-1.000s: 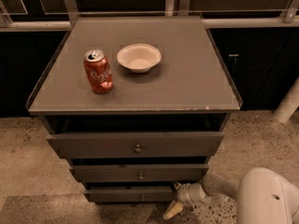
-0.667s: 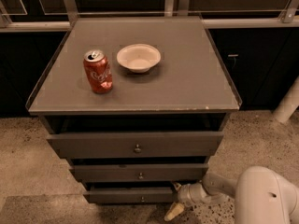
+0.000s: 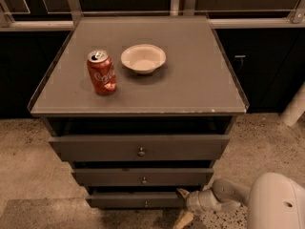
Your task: Open bottom drawer
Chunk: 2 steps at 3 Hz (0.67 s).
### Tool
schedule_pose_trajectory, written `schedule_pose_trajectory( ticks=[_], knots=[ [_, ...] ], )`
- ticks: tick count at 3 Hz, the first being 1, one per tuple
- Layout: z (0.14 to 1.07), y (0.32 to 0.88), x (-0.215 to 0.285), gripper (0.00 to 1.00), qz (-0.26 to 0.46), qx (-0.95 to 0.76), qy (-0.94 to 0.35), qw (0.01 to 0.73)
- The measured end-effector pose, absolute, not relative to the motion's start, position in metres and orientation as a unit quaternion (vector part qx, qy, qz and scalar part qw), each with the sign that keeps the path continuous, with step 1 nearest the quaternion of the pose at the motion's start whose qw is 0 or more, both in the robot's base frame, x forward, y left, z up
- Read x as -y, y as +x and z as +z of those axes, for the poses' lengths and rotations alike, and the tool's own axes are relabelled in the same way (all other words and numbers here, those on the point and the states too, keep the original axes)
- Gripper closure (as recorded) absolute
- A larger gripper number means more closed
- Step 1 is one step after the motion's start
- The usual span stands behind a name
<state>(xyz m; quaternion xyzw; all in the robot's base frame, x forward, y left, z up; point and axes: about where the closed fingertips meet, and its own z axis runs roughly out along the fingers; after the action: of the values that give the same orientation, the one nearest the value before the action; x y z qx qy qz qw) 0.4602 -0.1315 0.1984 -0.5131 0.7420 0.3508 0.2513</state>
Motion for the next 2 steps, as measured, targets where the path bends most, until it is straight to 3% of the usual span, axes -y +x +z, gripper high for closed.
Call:
schedule_pose_trajectory(
  ticks=[2],
  knots=[
    [0.216,0.381,0.171,0.00,0.375,-0.732,-0.517,0.236]
  ],
)
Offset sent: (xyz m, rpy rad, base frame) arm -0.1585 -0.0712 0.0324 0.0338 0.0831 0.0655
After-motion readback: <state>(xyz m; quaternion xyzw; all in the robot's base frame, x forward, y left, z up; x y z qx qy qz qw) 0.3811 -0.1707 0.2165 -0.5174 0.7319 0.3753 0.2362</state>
